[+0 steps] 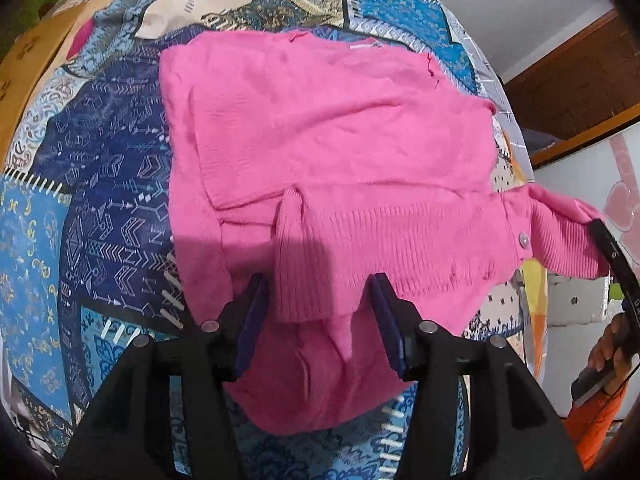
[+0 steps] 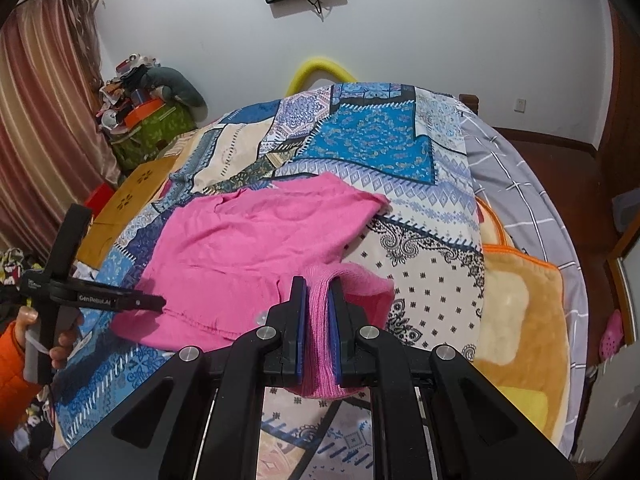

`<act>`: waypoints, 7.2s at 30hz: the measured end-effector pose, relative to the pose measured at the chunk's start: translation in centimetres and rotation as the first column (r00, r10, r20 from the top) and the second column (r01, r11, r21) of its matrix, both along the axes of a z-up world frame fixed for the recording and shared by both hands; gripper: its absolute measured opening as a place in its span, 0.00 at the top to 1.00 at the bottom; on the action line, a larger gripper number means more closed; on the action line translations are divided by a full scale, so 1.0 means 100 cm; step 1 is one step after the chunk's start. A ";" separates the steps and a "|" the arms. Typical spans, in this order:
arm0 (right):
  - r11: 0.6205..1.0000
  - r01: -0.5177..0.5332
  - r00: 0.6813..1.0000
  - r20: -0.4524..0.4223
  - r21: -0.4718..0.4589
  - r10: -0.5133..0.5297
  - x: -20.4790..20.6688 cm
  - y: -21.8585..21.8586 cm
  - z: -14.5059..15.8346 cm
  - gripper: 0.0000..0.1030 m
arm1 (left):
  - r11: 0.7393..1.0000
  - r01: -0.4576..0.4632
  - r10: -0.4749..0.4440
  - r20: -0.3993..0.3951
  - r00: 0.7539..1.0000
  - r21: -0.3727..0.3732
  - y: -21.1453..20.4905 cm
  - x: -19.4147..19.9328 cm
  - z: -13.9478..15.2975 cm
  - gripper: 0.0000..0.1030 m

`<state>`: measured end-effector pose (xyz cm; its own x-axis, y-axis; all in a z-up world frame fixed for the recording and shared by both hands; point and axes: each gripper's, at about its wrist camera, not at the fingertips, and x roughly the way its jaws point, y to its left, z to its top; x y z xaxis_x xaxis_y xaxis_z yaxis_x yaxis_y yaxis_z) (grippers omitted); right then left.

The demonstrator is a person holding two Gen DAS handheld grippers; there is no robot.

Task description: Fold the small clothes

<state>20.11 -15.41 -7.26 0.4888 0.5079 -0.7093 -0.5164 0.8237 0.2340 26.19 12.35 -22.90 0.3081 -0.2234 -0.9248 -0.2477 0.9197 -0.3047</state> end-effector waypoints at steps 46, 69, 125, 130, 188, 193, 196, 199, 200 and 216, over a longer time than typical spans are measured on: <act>0.999 0.046 0.994 0.101 -0.012 -0.045 0.088 0.063 0.036 0.91 | 0.934 -0.194 0.093 0.318 0.943 0.300 0.081 0.061 0.110 0.92; 0.994 0.065 0.993 -0.091 -0.086 -0.073 0.149 0.076 -0.038 0.37 | 0.926 -0.167 0.130 0.129 0.983 0.338 0.133 0.103 0.007 0.44; 0.991 0.098 0.975 -0.190 -0.090 -0.114 0.115 0.018 -0.086 0.89 | 0.972 -0.047 0.017 0.127 0.992 0.232 0.093 0.103 -0.002 0.32; 0.986 0.138 0.970 -0.186 -0.099 -0.154 0.129 0.014 -0.090 0.89 | 0.989 -0.025 0.009 0.115 0.993 0.144 0.083 0.120 -0.015 0.32; 0.980 -0.198 0.932 -0.313 -0.013 0.184 -0.032 0.078 -0.078 0.96 | 0.991 0.066 -0.078 0.102 0.992 0.114 -0.008 -0.073 0.019 0.90; 0.984 -0.167 0.949 -0.282 -0.059 0.144 -0.034 0.062 -0.074 0.96 | 0.972 0.057 -0.080 0.097 0.992 0.226 -0.009 -0.073 0.025 0.80; 0.987 -0.152 0.956 -0.262 -0.058 0.132 -0.032 0.057 -0.065 0.96 | 0.967 0.040 -0.066 0.097 0.993 0.250 0.002 -0.073 0.027 0.66; 0.990 -0.129 0.968 -0.226 -0.057 0.113 -0.027 0.057 -0.053 0.95 | 0.951 0.015 -0.053 0.116 0.992 0.309 0.014 -0.073 0.036 0.54; 0.991 -0.125 0.970 -0.216 -0.055 0.111 -0.026 0.057 -0.051 0.92 | 0.946 0.005 -0.050 0.129 0.990 0.323 0.019 -0.073 0.041 0.50; 0.995 -0.065 0.994 -0.096 -0.082 0.057 0.027 0.085 -0.041 0.32 | 0.947 0.065 -0.120 0.157 0.980 0.316 0.023 0.040 0.045 0.26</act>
